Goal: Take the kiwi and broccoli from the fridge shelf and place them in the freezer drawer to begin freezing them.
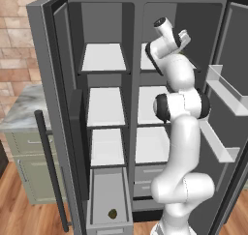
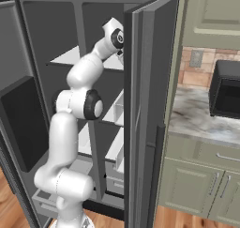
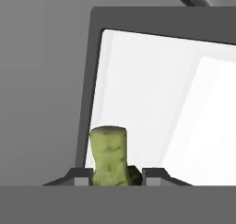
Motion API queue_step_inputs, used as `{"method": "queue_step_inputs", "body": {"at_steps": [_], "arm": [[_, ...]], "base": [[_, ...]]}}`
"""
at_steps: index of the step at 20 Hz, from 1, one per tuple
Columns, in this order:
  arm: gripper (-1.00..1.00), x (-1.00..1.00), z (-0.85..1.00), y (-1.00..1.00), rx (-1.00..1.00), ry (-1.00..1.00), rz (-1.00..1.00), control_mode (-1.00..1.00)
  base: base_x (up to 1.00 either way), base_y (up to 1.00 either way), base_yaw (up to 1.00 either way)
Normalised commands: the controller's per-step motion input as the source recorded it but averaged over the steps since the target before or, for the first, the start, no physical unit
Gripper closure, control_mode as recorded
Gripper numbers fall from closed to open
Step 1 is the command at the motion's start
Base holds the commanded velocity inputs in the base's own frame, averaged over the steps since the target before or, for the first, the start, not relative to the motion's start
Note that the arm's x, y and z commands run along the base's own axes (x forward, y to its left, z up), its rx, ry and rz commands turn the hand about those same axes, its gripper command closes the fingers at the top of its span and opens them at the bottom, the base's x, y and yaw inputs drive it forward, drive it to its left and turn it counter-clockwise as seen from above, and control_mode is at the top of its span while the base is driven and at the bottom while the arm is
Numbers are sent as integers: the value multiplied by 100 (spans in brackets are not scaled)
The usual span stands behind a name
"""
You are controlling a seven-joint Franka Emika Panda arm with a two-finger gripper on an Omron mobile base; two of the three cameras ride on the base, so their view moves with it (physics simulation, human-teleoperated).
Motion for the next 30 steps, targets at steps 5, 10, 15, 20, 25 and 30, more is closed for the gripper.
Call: {"method": "queue_step_inputs", "body": {"at_steps": [5,10,15,20,25,30], "arm": [[100,-41,0,0,0,-37,0,-100],[100,-42,-12,6,0,-30,0,-100],[100,-40,-23,12,0,-16,0,-100],[100,-74,11,13,4,1,0,-100],[100,-72,29,21,7,14,0,-100],[100,-46,25,47,5,19,0,-100]], "base": [[0,0,0],[0,0,0],[0,0,0],[0,0,0],[0,0,0],[0,0,0]]}}
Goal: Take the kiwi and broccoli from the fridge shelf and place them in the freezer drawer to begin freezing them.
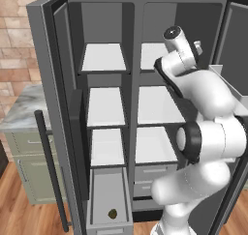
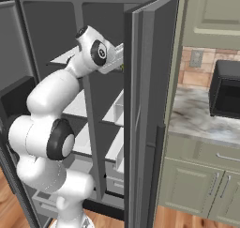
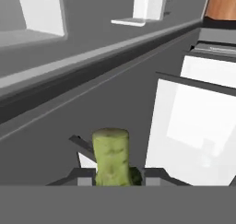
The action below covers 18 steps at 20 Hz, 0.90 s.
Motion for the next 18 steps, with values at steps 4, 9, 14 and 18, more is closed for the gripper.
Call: {"method": "queue_step_inputs", "body": {"at_steps": [4,9,14,18], "arm": [[100,-53,6,53,4,11,0,-100],[100,-80,-16,48,4,1,0,-100],[100,-66,-48,63,3,0,0,-100],[100,-33,-61,73,4,3,0,-100]], "base": [[0,0,0],[0,0,0],[0,0,0],[0,0,0]]}}
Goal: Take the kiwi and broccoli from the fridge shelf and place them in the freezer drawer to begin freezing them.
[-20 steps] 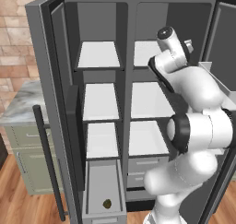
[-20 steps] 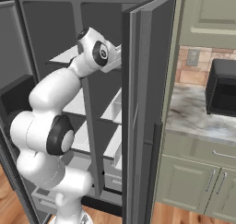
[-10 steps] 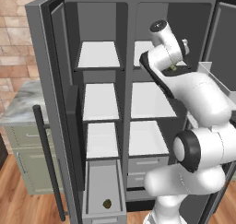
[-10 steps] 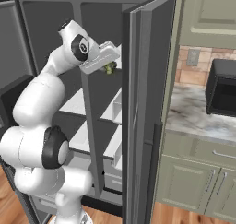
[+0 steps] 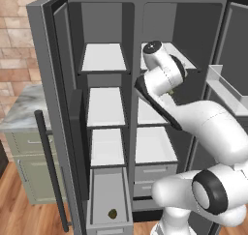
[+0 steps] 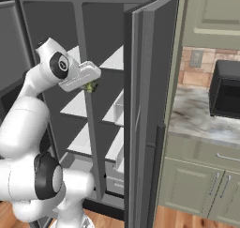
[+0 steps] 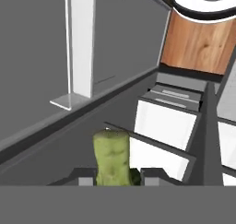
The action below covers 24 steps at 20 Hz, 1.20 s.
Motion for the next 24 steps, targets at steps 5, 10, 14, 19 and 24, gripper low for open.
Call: {"method": "queue_step_inputs", "body": {"at_steps": [5,10,14,19,24], "arm": [[100,-3,-62,74,6,12,2,-100],[100,0,-56,62,7,22,3,-100],[100,0,-55,49,7,24,4,-100],[100,1,-62,42,6,21,4,-100],[100,9,-59,35,3,22,3,-100]], "base": [[0,0,0],[0,0,0],[0,0,0],[0,0,0],[0,0,0]]}}
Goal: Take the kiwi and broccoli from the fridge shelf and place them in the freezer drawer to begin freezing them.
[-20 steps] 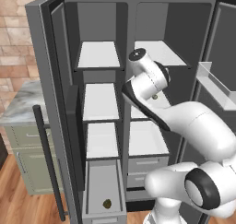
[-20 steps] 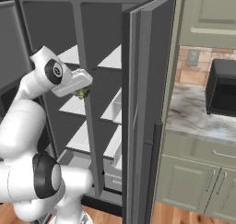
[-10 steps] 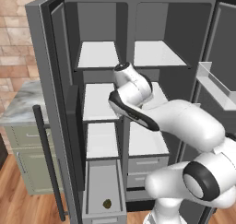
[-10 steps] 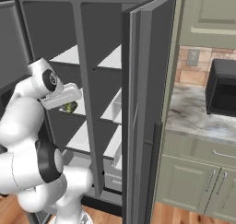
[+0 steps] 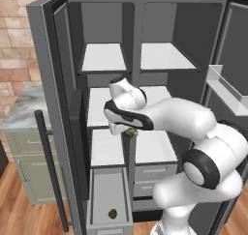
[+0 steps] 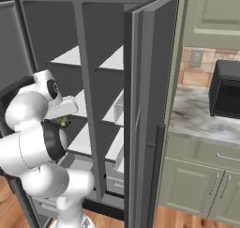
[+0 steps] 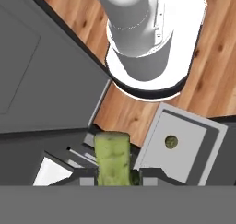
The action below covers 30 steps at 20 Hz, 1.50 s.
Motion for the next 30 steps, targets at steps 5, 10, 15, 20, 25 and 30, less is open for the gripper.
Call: {"method": "queue_step_inputs", "body": {"at_steps": [5,10,15,20,25,30], "arm": [[100,-5,-53,10,3,6,1,-100],[100,-5,-65,0,1,2,7,-100],[100,0,-77,0,2,14,9,-100],[100,0,-74,0,8,9,8,-100],[100,0,-71,0,10,3,6,-100],[100,0,-63,0,11,5,4,-100]], "base": [[0,0,0],[0,0,0],[0,0,0],[0,0,0],[0,0,0],[0,0,0]]}}
